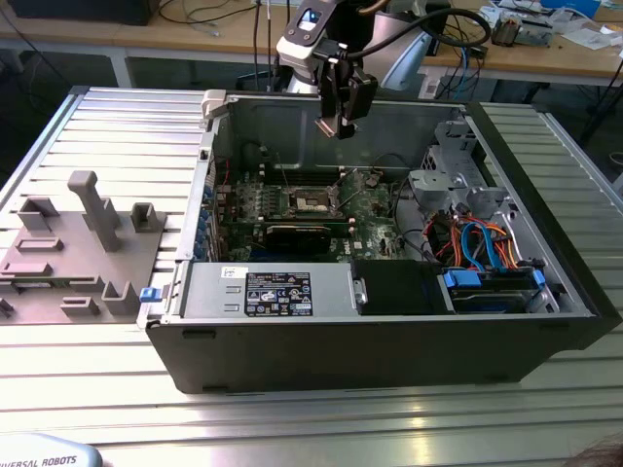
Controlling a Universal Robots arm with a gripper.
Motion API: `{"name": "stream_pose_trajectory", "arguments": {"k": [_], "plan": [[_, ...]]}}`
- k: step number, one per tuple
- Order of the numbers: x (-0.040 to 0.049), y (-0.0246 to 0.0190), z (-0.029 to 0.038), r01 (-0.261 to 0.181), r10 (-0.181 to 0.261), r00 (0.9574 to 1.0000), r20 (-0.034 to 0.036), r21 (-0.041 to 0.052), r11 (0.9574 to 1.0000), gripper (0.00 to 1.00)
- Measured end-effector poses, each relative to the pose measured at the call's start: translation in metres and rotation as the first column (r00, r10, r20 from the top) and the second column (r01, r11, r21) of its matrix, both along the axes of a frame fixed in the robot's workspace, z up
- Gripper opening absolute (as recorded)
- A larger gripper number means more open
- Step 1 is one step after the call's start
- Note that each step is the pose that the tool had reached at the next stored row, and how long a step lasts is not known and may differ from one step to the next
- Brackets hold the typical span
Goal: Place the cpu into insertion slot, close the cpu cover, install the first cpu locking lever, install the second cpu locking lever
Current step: 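Place the cpu into insertion slot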
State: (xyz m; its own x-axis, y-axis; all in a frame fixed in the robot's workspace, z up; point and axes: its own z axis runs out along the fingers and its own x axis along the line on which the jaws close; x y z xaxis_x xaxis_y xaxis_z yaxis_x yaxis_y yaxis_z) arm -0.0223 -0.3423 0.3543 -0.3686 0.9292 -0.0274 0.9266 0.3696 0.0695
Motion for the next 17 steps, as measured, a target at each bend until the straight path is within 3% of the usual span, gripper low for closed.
{"name": "stream_pose_trajectory", "arguments": {"k": [17], "plan": [[0.0, 0.0, 0.0, 0.009, -0.009, 1.0, 0.0, 0.0, 1.0, 0.54]]}}
